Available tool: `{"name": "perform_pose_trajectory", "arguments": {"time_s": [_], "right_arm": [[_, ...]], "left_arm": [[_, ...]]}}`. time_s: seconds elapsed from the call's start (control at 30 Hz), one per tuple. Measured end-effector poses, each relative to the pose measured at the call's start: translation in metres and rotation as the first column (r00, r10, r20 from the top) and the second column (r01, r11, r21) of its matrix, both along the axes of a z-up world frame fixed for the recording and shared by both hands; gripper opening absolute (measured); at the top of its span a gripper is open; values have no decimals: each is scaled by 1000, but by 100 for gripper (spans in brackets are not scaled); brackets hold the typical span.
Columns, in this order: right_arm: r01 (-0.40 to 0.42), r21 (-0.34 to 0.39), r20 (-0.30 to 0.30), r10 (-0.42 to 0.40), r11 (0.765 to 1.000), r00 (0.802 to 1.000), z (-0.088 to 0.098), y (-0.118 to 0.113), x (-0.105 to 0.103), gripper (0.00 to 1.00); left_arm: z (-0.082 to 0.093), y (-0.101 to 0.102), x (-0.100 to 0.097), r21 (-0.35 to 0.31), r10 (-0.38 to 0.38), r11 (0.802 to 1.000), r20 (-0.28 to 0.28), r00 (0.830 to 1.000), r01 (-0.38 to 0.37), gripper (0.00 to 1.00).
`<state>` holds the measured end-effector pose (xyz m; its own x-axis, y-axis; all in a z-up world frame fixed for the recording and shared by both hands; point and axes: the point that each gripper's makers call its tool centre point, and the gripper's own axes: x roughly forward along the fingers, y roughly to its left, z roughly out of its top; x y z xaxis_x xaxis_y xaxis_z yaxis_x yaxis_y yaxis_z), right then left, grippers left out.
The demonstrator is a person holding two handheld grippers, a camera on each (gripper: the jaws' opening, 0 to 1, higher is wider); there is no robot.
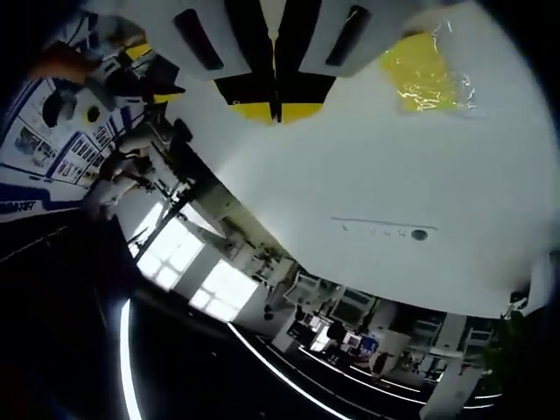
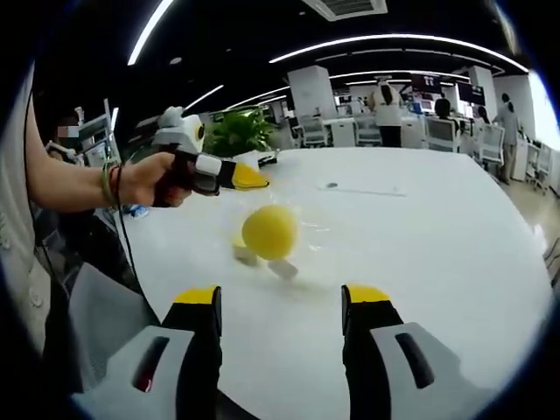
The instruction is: Compare the silicone blocks by pressing each to a similar depth, holding the contact briefly, and releasing to observe deformation and rebound differences across the visible hardness samples.
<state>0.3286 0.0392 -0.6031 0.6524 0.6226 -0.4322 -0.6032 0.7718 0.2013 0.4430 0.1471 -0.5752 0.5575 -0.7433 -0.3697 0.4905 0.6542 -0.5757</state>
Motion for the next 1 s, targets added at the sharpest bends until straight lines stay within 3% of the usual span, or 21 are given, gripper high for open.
{"name": "perform_pose_trajectory", "arguments": {"time_s": [0.57,1.0], "right_arm": [[-103,-17,39,104,995,994,17,35,23,52],[-163,-55,69,167,985,984,30,38,44,53]], "left_arm": [[50,36,-7,-46,57,998,76,995,-53,0],[56,34,-8,-19,18,1000,109,994,-16,0]]}}
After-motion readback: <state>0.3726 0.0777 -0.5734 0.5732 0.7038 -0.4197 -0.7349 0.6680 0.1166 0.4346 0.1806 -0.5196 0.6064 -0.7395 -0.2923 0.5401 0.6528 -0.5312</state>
